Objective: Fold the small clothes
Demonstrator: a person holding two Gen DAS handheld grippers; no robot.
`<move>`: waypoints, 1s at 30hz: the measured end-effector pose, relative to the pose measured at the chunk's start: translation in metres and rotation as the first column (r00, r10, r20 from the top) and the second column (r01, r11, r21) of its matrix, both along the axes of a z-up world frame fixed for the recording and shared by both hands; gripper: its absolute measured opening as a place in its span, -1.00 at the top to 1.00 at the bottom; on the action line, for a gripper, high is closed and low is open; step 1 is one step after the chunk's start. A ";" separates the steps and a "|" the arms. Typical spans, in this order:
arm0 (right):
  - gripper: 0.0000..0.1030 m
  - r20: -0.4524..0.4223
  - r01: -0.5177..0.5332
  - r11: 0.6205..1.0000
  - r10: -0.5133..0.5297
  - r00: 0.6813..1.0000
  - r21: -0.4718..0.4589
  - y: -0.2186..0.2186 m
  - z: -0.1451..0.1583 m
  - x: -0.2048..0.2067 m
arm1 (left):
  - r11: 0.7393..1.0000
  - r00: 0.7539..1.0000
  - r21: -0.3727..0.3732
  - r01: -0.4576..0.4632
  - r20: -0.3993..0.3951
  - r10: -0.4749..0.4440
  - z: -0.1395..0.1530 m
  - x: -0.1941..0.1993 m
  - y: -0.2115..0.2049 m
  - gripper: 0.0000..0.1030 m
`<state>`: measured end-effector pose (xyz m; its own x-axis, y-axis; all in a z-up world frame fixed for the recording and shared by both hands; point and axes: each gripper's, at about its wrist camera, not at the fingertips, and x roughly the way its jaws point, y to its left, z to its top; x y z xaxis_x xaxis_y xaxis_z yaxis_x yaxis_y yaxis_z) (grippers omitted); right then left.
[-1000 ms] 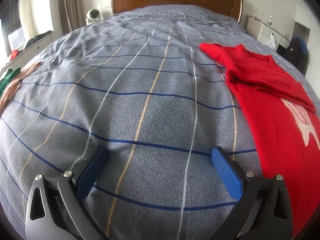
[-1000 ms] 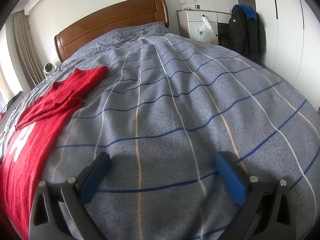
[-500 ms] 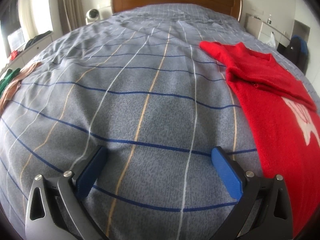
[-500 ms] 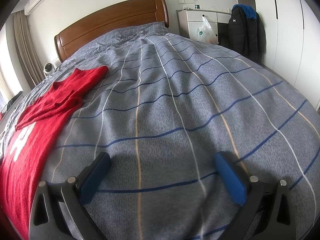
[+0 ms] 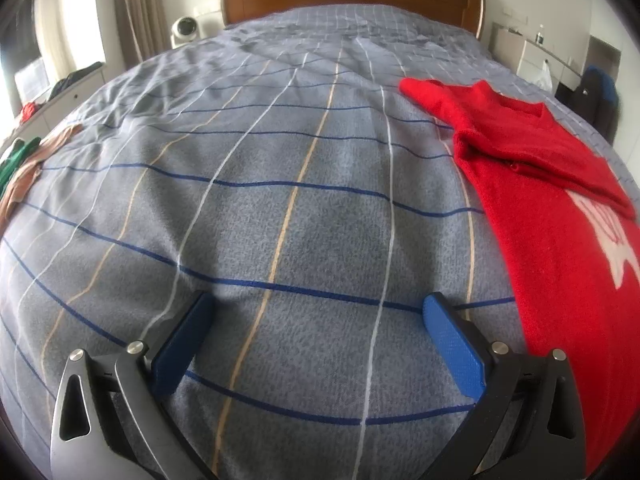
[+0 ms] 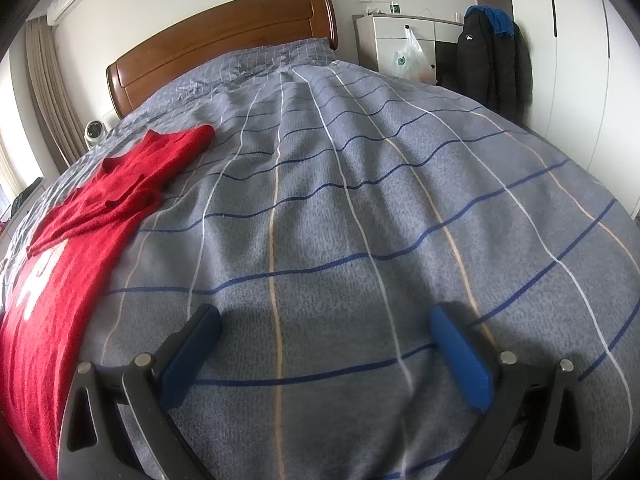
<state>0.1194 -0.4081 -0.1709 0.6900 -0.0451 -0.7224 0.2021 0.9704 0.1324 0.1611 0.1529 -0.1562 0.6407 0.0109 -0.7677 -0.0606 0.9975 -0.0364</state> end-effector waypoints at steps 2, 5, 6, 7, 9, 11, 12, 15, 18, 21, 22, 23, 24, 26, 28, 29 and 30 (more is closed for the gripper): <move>-1.00 -0.008 0.003 1.000 -0.003 1.000 -0.014 0.002 -0.001 0.001 | 1.000 1.000 -0.002 0.002 0.003 -0.002 0.000 0.000 0.000 -0.99; -1.00 -0.006 0.004 1.000 -0.004 1.000 -0.018 0.004 -0.001 0.002 | 1.000 1.000 0.001 0.003 0.008 -0.003 -0.001 -0.001 0.000 -0.99; -1.00 -0.002 0.004 1.000 -0.004 1.000 -0.015 0.004 -0.001 0.002 | 1.000 1.000 0.001 0.002 0.009 -0.002 -0.001 -0.001 0.000 -0.99; -1.00 0.001 0.004 1.000 -0.004 1.000 -0.012 0.005 -0.001 0.002 | 1.000 1.000 0.002 0.002 0.010 -0.002 -0.001 -0.001 0.000 -0.99; -1.00 0.004 0.005 1.000 -0.005 1.000 -0.011 0.006 -0.002 0.001 | 1.000 1.000 0.002 0.002 0.009 -0.002 -0.001 -0.001 0.000 -0.99; -1.00 0.004 0.006 1.000 -0.006 1.000 -0.011 0.006 -0.002 0.001 | 1.000 1.000 0.002 0.002 0.009 -0.002 -0.001 -0.001 0.000 -0.99; -1.00 0.004 0.006 1.000 -0.006 1.000 -0.012 0.006 -0.002 0.001 | 1.000 1.000 0.001 0.002 0.009 -0.002 -0.001 -0.001 0.000 -0.99; -1.00 0.009 0.004 1.000 -0.004 1.000 -0.008 0.007 -0.002 0.002 | 1.000 1.000 0.000 0.002 0.013 -0.002 -0.001 -0.002 0.000 -0.99; -1.00 0.014 0.005 1.000 -0.005 1.000 -0.004 0.005 -0.002 -0.001 | 1.000 1.000 0.000 0.002 0.022 -0.002 -0.001 -0.004 0.000 -0.99; -1.00 0.017 0.005 1.000 -0.004 1.000 -0.002 0.004 -0.002 -0.004 | 1.000 1.000 0.003 0.002 0.030 -0.002 0.000 -0.005 0.001 -0.99; -1.00 0.017 0.004 1.000 -0.004 1.000 -0.002 0.004 -0.002 -0.004 | 1.000 1.000 0.005 0.001 0.032 -0.001 0.000 -0.006 0.000 -0.99; -1.00 0.017 0.005 1.000 -0.005 1.000 -0.002 0.004 -0.002 -0.004 | 1.000 0.999 0.009 0.001 0.033 -0.001 0.000 -0.006 0.000 -0.99; -1.00 0.018 0.005 1.000 -0.004 1.000 -0.002 0.004 -0.002 -0.004 | 1.000 0.999 0.010 0.001 0.033 -0.002 0.000 -0.006 0.000 -0.99; -1.00 0.018 0.004 1.000 -0.004 1.000 -0.002 0.004 -0.002 -0.004 | 1.000 0.999 0.010 0.001 0.034 -0.002 0.000 -0.006 0.000 -0.99; -1.00 0.017 0.005 1.000 -0.005 1.000 -0.002 0.004 -0.002 -0.004 | 1.000 0.999 0.013 0.001 0.035 -0.001 0.001 -0.007 0.000 -0.99; -1.00 0.017 0.005 1.000 -0.005 1.000 -0.003 0.004 -0.002 -0.004 | 1.000 0.999 0.015 0.000 0.036 -0.001 0.001 -0.007 0.000 -0.99; -1.00 0.017 0.005 1.000 -0.005 1.000 -0.003 0.004 -0.002 -0.004 | 1.000 0.999 0.017 0.000 0.037 0.000 0.001 -0.007 -0.001 -0.99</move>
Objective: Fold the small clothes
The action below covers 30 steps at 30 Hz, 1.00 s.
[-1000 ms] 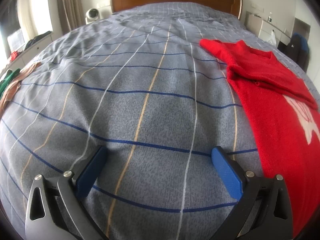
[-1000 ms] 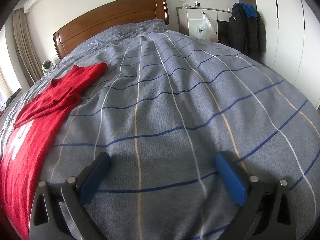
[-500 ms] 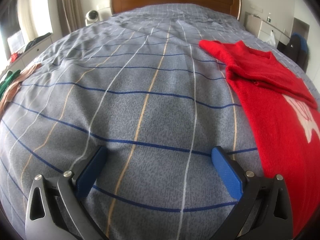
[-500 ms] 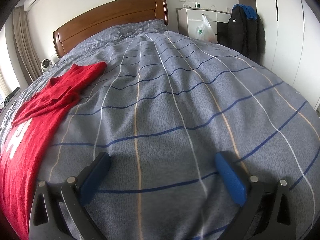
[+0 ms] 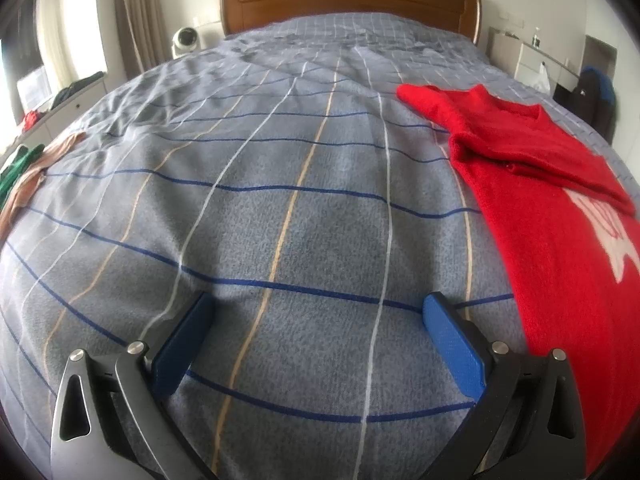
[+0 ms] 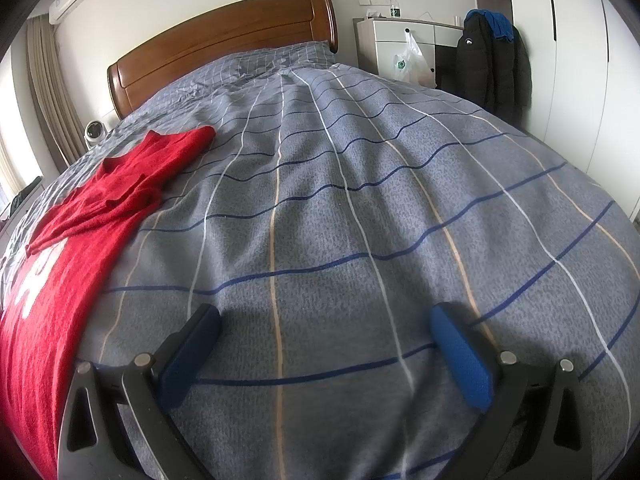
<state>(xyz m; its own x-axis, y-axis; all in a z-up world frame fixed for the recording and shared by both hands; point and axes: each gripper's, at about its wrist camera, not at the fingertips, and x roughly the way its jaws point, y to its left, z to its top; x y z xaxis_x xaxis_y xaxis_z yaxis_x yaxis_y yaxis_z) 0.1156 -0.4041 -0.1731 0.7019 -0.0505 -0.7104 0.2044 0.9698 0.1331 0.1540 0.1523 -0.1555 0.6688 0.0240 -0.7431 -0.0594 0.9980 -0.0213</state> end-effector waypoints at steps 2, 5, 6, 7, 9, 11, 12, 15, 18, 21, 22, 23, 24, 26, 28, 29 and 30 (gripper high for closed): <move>-1.00 0.000 0.000 1.000 0.000 1.000 0.000 0.000 0.000 0.000 | 1.000 1.000 0.003 -0.001 0.006 0.001 0.000 -0.001 0.000 -0.99; -1.00 -0.001 0.000 1.000 0.000 1.000 -0.001 -0.001 0.000 0.000 | 1.000 1.000 0.005 -0.003 0.013 0.003 0.000 -0.002 0.000 -0.99; -1.00 -0.001 0.000 1.000 0.000 1.000 -0.001 0.000 0.000 0.000 | 1.000 1.000 0.006 -0.004 0.013 0.003 0.000 -0.002 0.000 -0.99; -1.00 -0.001 0.000 1.000 0.000 1.000 -0.001 -0.001 0.000 0.000 | 1.000 1.000 0.007 -0.004 0.014 0.004 0.000 -0.002 0.000 -0.99; -1.00 -0.001 0.000 1.000 0.000 1.000 -0.001 0.000 0.000 0.000 | 1.000 1.000 0.007 -0.005 0.014 0.005 0.000 -0.002 0.000 -0.99; -1.00 -0.002 0.000 1.000 0.000 1.000 -0.002 0.000 0.000 0.000 | 1.000 1.000 0.005 -0.005 0.012 0.005 0.000 -0.002 0.000 -0.99; -1.00 -0.002 0.000 1.000 0.000 1.000 -0.002 0.000 0.000 0.000 | 1.000 1.000 0.002 -0.006 0.007 0.006 0.001 -0.002 0.001 -0.99; -1.00 -0.016 0.003 1.000 -0.004 1.000 -0.012 0.000 -0.002 0.001 | 1.000 0.999 -0.023 0.006 -0.041 -0.007 0.006 0.000 0.003 -0.99; -0.99 -0.107 -0.020 0.999 0.017 0.994 -0.027 0.001 0.006 0.011 | 0.994 0.994 -0.106 0.039 -0.097 -0.050 0.025 -0.013 0.016 -0.97; -0.98 -0.102 -0.069 0.996 0.075 0.992 0.057 0.004 0.038 0.000 | 0.956 0.991 -0.275 0.105 -0.056 -0.125 0.054 -0.051 0.030 -0.98; -0.98 -0.062 -0.109 0.989 0.116 0.991 0.098 0.011 0.053 -0.012 | 0.938 0.986 -0.320 0.133 -0.058 -0.159 0.060 -0.065 0.029 -0.99; -0.98 -0.046 -0.155 0.978 0.163 0.986 0.137 0.020 0.064 -0.024 | 0.920 0.977 -0.357 0.163 -0.071 -0.201 0.062 -0.077 0.024 -0.99; -0.98 -0.046 -0.201 0.962 0.213 0.976 0.187 0.030 0.070 -0.034 | 0.905 0.964 -0.377 0.195 -0.099 -0.249 0.060 -0.089 0.013 -0.99; -0.98 -0.079 -0.292 0.900 0.333 0.939 0.324 0.058 0.069 -0.057 | 0.899 0.944 -0.372 0.231 -0.140 -0.300 0.051 -0.104 -0.007 -0.97; -0.98 -0.120 -0.338 0.862 0.407 0.905 0.377 0.084 0.059 -0.075 | 0.901 0.933 -0.357 0.247 -0.162 -0.320 0.042 -0.113 -0.028 -0.89; -0.95 -0.141 -0.357 0.850 0.437 0.888 0.387 0.098 0.052 -0.085 | 0.901 0.929 -0.349 0.256 -0.168 -0.329 0.037 -0.115 -0.038 -0.70; -0.88 -0.152 -0.366 0.842 0.453 0.878 0.398 0.105 0.046 -0.090 | 0.899 0.923 -0.348 0.266 -0.176 -0.341 0.034 -0.115 -0.045 -0.57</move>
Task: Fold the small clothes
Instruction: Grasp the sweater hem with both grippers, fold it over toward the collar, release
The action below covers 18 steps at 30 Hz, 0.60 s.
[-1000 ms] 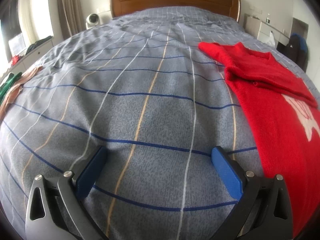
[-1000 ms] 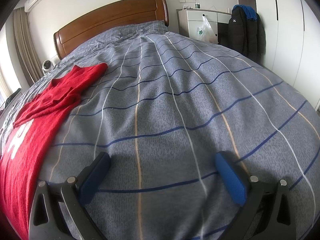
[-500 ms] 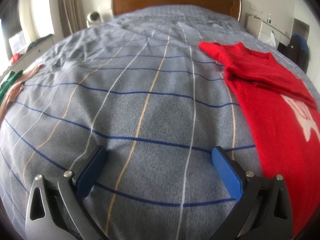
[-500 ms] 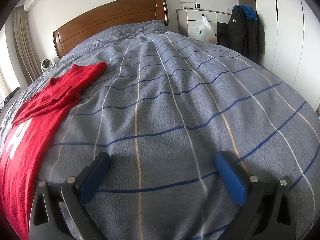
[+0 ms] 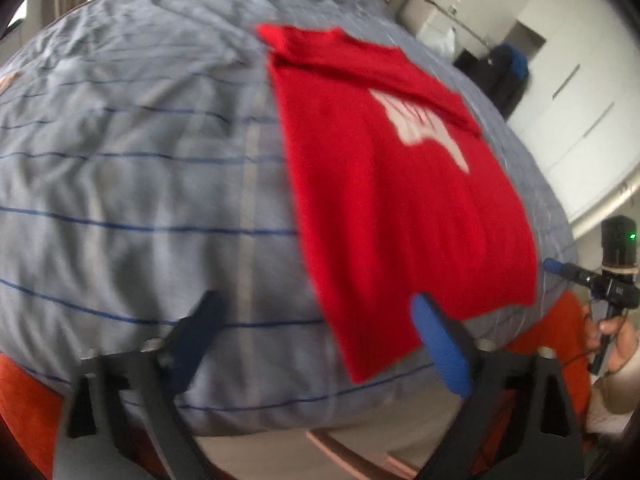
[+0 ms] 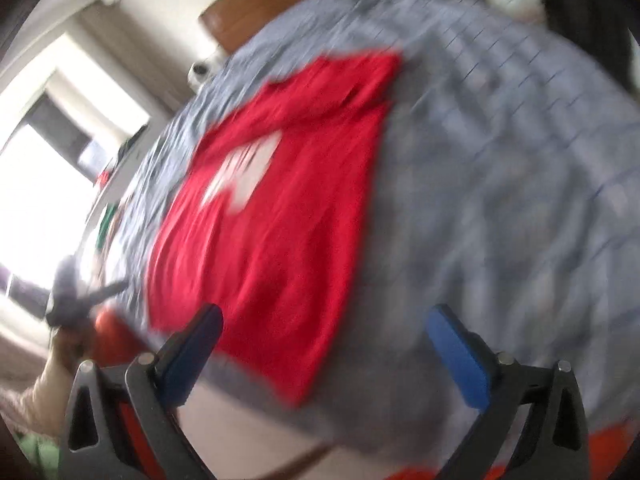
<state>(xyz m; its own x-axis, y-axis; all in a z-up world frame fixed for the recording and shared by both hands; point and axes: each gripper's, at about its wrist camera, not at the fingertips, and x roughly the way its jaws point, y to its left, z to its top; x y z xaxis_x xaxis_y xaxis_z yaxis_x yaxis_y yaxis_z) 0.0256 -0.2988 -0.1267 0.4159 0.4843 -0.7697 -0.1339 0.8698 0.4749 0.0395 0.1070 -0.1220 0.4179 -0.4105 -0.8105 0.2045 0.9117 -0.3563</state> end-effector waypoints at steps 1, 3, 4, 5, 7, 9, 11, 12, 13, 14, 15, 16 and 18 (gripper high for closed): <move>-0.83 -0.013 -0.011 1.000 0.011 1.000 0.007 0.008 -0.005 -0.005 | 1.000 1.000 -0.001 0.018 -0.018 -0.018 -0.004 0.001 -0.008 -0.41; -0.61 -0.024 -0.017 0.999 0.017 1.000 0.028 0.017 -0.014 -0.010 | 0.998 0.997 -0.021 0.056 -0.052 -0.057 -0.010 0.001 -0.023 -0.18; -0.50 -0.037 -0.018 0.999 0.020 0.999 0.044 0.020 -0.019 -0.010 | 0.997 0.996 -0.013 0.073 -0.058 -0.073 -0.013 0.001 -0.029 0.59; -0.07 -0.061 -0.020 0.999 0.023 0.998 0.051 0.022 -0.025 -0.008 | 0.997 0.996 0.017 0.070 -0.062 -0.069 -0.015 0.001 -0.033 0.88; 0.87 -0.086 -0.001 1.000 0.000 0.996 -0.008 0.022 -0.030 -0.004 | 0.999 0.995 -0.029 0.036 -0.088 -0.039 -0.019 0.001 -0.025 0.91; 0.92 -0.095 0.036 0.999 -0.037 0.995 -0.010 0.009 -0.027 -0.007 | 0.998 0.995 -0.062 0.003 -0.104 -0.009 -0.018 -0.002 -0.011 0.92; 0.93 -0.098 0.075 0.997 -0.077 0.992 -0.026 -0.007 -0.022 -0.016 | 0.997 0.994 -0.076 -0.011 -0.105 0.003 -0.015 -0.008 -0.004 0.92; 0.93 -0.101 0.093 0.996 -0.094 0.990 -0.015 -0.014 -0.020 -0.021 | 0.997 0.994 -0.078 -0.011 -0.106 0.003 -0.013 -0.010 -0.005 0.92; 0.93 -0.111 0.108 0.994 -0.106 0.988 0.011 -0.021 -0.021 -0.025 | 0.997 0.995 -0.075 -0.006 -0.099 -0.001 -0.008 -0.009 -0.007 0.92; 0.93 -0.115 0.123 0.992 -0.118 0.986 0.040 -0.027 -0.020 -0.026 | 0.997 0.996 -0.079 -0.004 -0.090 -0.003 -0.004 -0.008 -0.009 0.92; 0.93 -0.106 0.139 0.988 -0.132 0.986 0.065 -0.030 -0.017 -0.026 | 0.995 0.997 -0.095 -0.003 -0.079 -0.004 0.004 -0.004 -0.010 0.92; 0.93 -0.081 0.150 0.984 -0.142 0.987 0.097 -0.031 -0.011 -0.024 | 0.992 0.998 -0.126 -0.003 -0.056 -0.004 0.017 0.003 -0.009 0.92; 0.93 0.007 0.147 0.976 -0.150 0.989 0.159 -0.024 0.006 -0.015 | 0.987 1.000 -0.161 -0.003 -0.011 0.001 0.037 0.016 -0.005 0.92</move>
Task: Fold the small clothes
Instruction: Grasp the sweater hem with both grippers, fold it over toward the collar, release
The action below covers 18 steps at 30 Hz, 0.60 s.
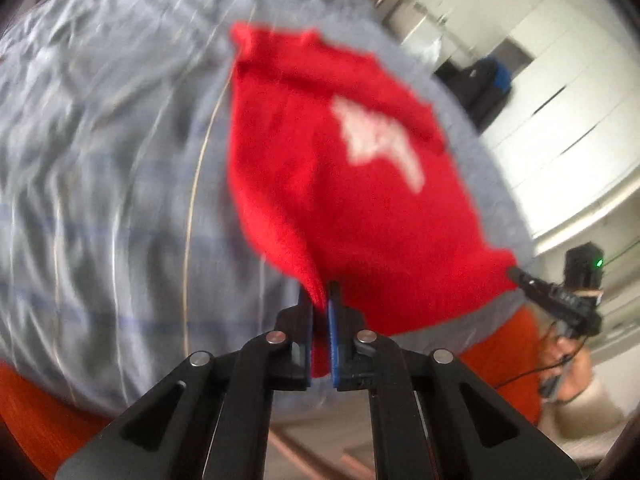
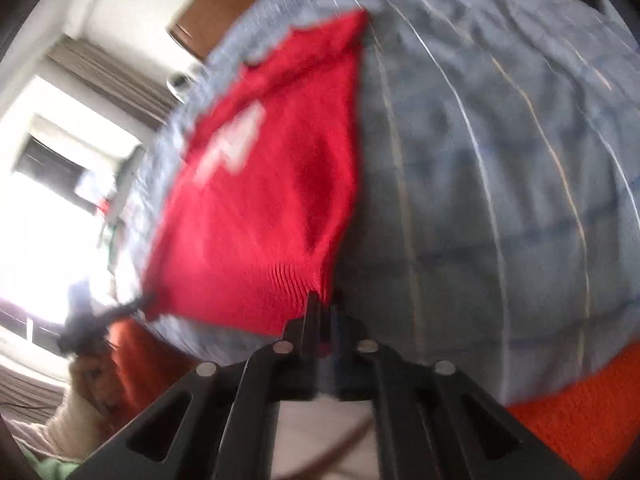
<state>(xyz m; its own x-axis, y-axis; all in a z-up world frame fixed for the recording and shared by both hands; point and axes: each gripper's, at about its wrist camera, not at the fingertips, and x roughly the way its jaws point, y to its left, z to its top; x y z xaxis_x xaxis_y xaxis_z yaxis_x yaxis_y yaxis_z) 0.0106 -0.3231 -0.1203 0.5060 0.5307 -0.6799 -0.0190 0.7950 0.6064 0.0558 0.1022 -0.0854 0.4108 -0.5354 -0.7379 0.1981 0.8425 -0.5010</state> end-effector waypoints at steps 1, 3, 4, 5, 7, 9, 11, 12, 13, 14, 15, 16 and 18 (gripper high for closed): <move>0.93 0.059 0.001 1.000 -0.002 0.998 0.013 0.000 0.012 0.006 | 1.000 1.000 -0.014 -0.004 0.028 0.004 0.012 0.011 0.002 0.92; 0.93 0.155 0.006 1.000 -0.008 0.988 0.012 0.001 0.034 0.023 | 0.999 0.997 -0.025 -0.022 0.075 0.024 0.033 0.041 0.002 0.92; 0.93 0.192 0.013 1.000 -0.015 0.981 0.012 0.000 0.044 0.036 | 0.999 0.994 -0.022 -0.036 0.105 0.038 0.044 0.061 0.002 0.92; 0.93 0.222 0.015 1.000 -0.018 0.975 0.013 -0.001 0.052 0.050 | 0.999 0.991 -0.013 -0.045 0.124 0.046 0.049 0.077 0.000 0.92; 0.93 0.275 0.031 1.000 -0.028 0.961 -0.006 -0.004 0.064 0.084 | 0.997 0.985 0.013 -0.071 0.158 0.068 0.058 0.114 -0.004 0.92; 0.93 0.299 0.043 0.999 -0.034 0.954 -0.023 -0.001 0.070 0.123 | 0.996 0.981 0.022 -0.092 0.172 0.087 0.061 0.154 -0.012 0.92; 0.93 0.311 0.068 0.996 -0.048 0.949 -0.053 -0.003 0.072 0.170 | 0.991 0.980 0.063 -0.115 0.173 0.102 0.059 0.201 -0.025 0.92; 0.93 0.305 0.078 0.995 -0.056 0.951 -0.062 -0.003 0.071 0.191 | 0.990 0.980 0.074 -0.116 0.172 0.102 0.058 0.214 -0.026 0.92; 0.93 0.298 0.103 0.992 -0.076 0.952 -0.077 -0.005 0.069 0.213 | 0.989 0.980 0.092 -0.119 0.169 0.102 0.054 0.233 -0.034 0.92; 0.93 0.281 0.108 0.991 -0.082 0.956 -0.077 -0.007 0.064 0.237 | 0.985 0.981 0.119 -0.124 0.165 0.104 0.050 0.251 -0.036 0.91; 0.93 0.261 0.113 0.990 -0.087 0.961 -0.086 -0.002 0.060 0.258 | 0.984 0.983 0.130 -0.124 0.154 0.103 0.043 0.265 -0.039 0.91; 0.93 0.245 0.136 0.985 -0.107 0.964 -0.106 -0.005 0.054 0.279 | 0.982 0.985 0.143 -0.124 0.135 0.105 0.035 0.285 -0.044 0.91; 0.92 0.207 0.140 0.985 -0.117 0.971 -0.101 -0.003 0.042 0.310 | 0.977 0.988 0.174 -0.126 0.111 0.107 0.020 0.308 -0.047 0.87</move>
